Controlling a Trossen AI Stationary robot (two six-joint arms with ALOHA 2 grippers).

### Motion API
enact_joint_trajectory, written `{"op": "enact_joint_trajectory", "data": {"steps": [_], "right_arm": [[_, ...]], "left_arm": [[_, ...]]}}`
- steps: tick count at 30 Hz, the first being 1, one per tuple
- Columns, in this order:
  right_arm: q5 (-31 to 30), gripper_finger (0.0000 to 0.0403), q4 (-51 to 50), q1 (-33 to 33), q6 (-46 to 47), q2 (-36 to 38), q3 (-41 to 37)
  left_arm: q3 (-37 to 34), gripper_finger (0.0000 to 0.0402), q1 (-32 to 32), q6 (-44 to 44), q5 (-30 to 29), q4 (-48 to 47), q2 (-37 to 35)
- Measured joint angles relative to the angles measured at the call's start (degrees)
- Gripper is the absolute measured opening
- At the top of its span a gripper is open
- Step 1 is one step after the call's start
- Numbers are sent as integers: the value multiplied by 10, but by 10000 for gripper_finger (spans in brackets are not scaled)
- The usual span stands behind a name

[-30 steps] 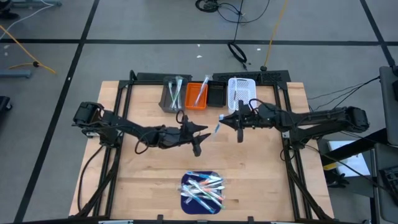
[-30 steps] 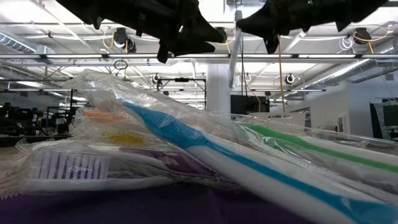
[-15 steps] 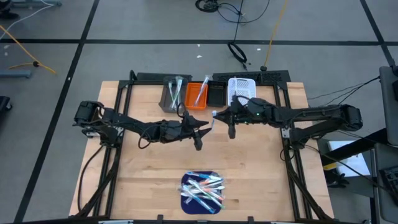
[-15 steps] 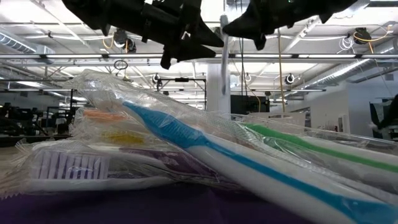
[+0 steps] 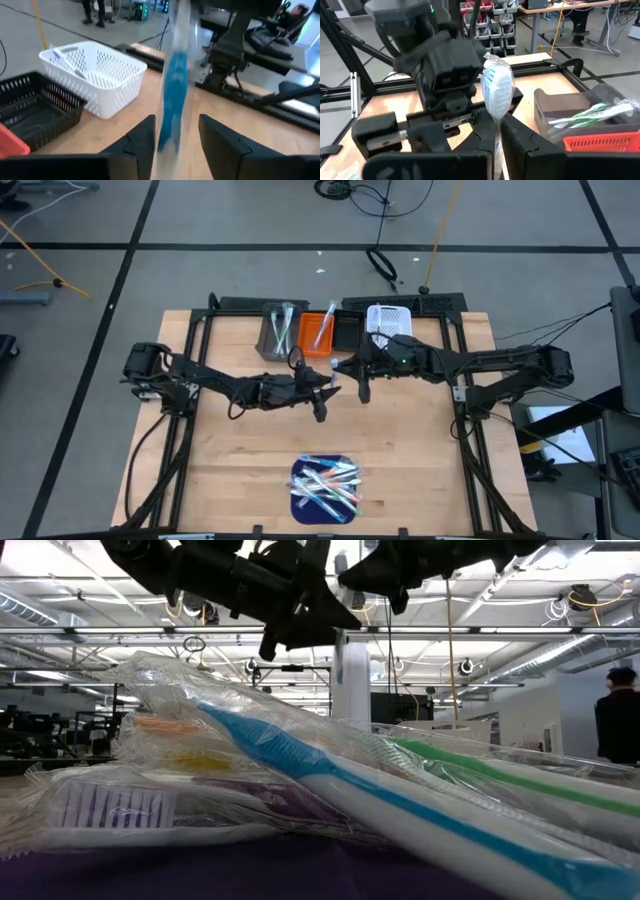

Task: Pick & Place Toothbrushes
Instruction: Put the blue toothbrush into the orange bin

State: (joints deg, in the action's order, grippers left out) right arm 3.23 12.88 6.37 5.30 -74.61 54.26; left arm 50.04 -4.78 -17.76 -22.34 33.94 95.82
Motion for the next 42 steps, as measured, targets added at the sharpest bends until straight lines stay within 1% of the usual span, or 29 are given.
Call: {"op": "enact_joint_trajectory", "data": {"steps": [3, 7, 8, 14, 24, 26, 31, 35, 39, 42], "right_arm": [[0, 6, 1, 0, 2, 1, 0], [0, 6, -7, -1, 2, 1, 0], [2, 6, -7, -1, 3, 1, 0], [0, 10, -9, -1, 2, 1, 0], [0, 109, -51, -1, -2, 1, 0], [0, 129, -64, -1, -2, 1, -1], [0, 162, -103, -1, -1, 3, -1], [0, 170, -136, -6, 9, 3, -2], [0, 168, -154, -26, 15, 3, -2], [-1, 165, -152, -48, 15, 3, -2]], "left_arm": [[0, 107, 0, 1, 0, 1, 0], [0, 30, 0, 12, 0, 0, 0], [0, 26, 0, 12, 0, 0, 0], [0, 28, 0, 7, 0, 0, 0], [0, 28, 0, 11, -7, 1, 0], [0, 28, 0, 13, -17, 2, 0], [0, 28, 3, 29, -32, 2, 0], [0, 28, 25, 30, -33, -20, -10], [-1, 28, 65, 24, -32, -61, -17], [-1, 28, 102, 7, -25, -73, -20]]}}
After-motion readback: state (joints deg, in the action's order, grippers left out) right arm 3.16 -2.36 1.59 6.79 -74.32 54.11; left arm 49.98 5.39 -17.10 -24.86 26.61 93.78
